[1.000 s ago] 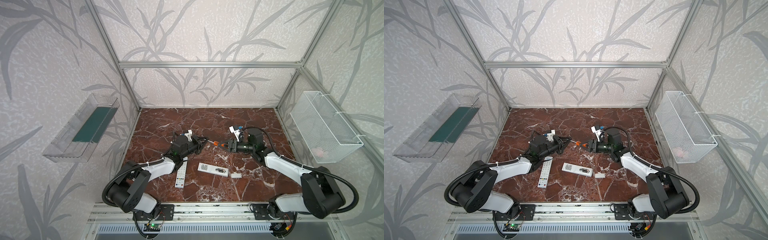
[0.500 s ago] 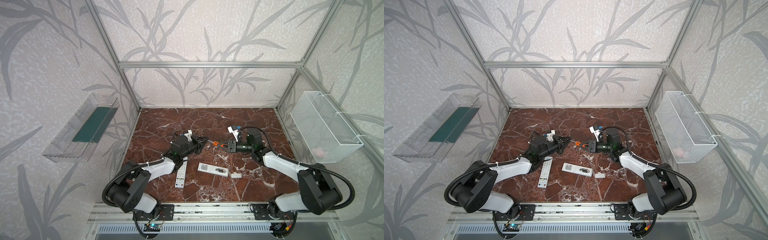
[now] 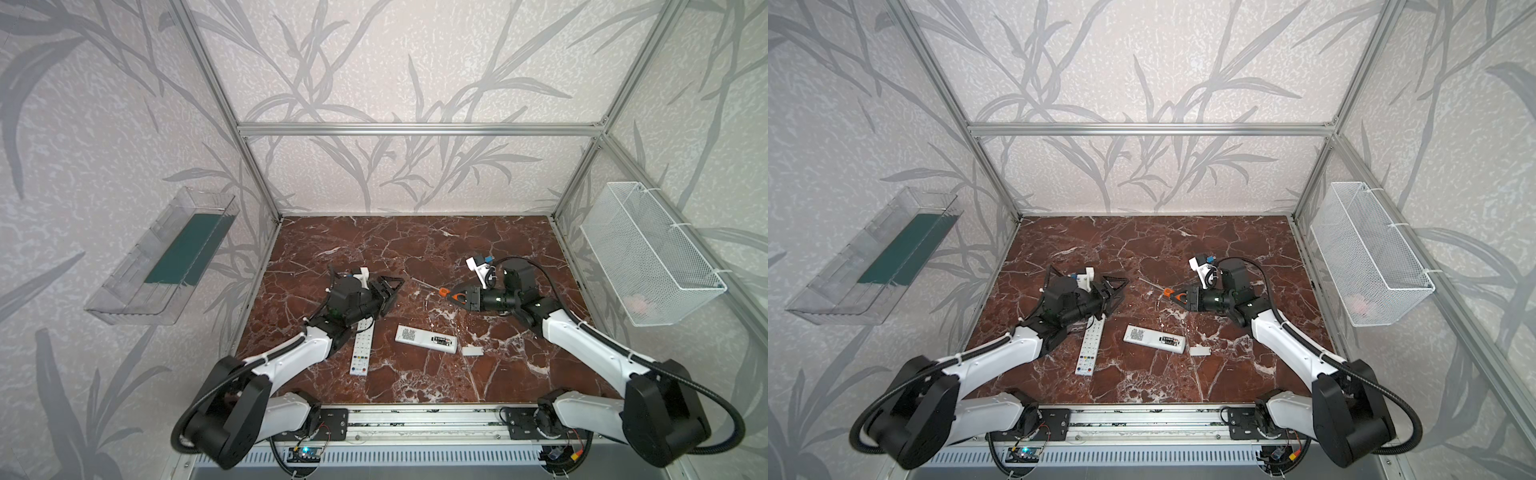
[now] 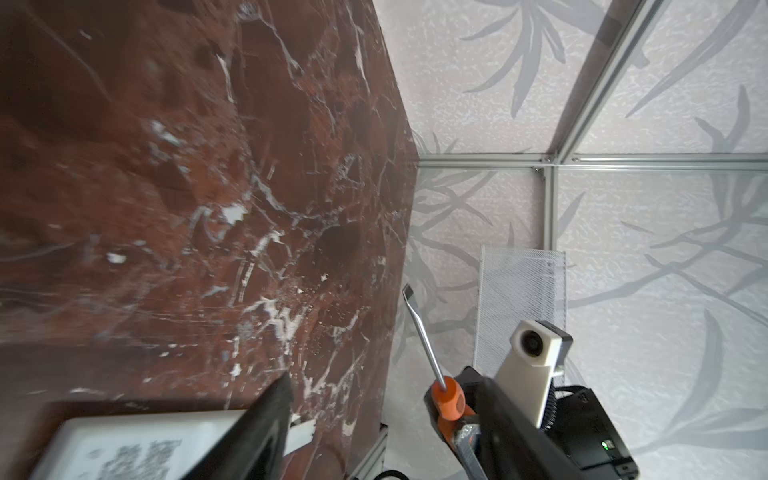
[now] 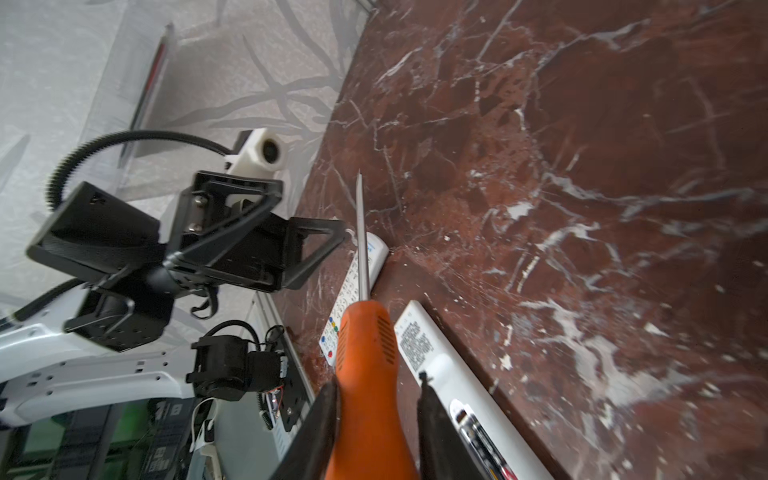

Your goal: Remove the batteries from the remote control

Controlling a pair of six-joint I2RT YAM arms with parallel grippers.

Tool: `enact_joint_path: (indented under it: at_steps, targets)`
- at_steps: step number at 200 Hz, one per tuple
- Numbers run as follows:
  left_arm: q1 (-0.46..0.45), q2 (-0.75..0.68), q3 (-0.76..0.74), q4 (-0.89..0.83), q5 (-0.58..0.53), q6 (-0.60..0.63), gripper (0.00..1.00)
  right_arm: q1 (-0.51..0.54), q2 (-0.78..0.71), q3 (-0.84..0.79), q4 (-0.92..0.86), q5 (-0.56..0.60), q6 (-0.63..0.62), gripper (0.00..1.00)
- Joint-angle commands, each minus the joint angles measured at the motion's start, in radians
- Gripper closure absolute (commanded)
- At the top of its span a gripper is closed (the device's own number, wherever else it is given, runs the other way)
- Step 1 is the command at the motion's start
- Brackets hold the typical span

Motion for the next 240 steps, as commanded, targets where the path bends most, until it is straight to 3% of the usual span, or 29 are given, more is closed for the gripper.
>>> enact_joint_path:
  at_steps: [1,26,55,68,92,115,144,192,240]
  targets:
    - [0.022,-0.116,0.120,-0.456,-0.050,0.390,0.11,-0.013,-0.064,0.079,-0.299,0.166,-0.117,1.00]
    - [0.018,-0.145,0.246,-0.704,-0.076,0.722,0.09,-0.024,-0.103,0.136,-0.482,0.204,-0.145,1.00]
    - [0.006,-0.133,0.278,-0.729,-0.001,1.010,0.07,-0.024,-0.098,0.261,-0.749,0.193,-0.255,1.00]
    - [-0.010,-0.103,0.302,-0.743,0.025,1.120,0.01,-0.024,-0.109,0.286,-0.817,0.181,-0.282,1.00]
    - [-0.050,0.007,0.391,-0.837,0.042,1.339,0.01,-0.024,-0.136,0.310,-0.905,0.161,-0.318,1.00]
    - [-0.096,0.104,0.467,-0.966,0.106,1.691,0.01,-0.024,-0.147,0.335,-0.991,0.182,-0.348,1.00]
    - [-0.121,0.152,0.418,-0.988,0.087,2.117,0.01,-0.024,-0.162,0.341,-1.039,0.173,-0.368,1.00]
    - [-0.122,0.255,0.449,-0.954,0.144,2.280,0.02,-0.024,-0.165,0.333,-1.082,0.176,-0.411,1.00]
    - [-0.167,0.327,0.365,-0.785,0.081,2.278,0.06,-0.024,-0.127,0.335,-1.086,0.148,-0.431,1.00]
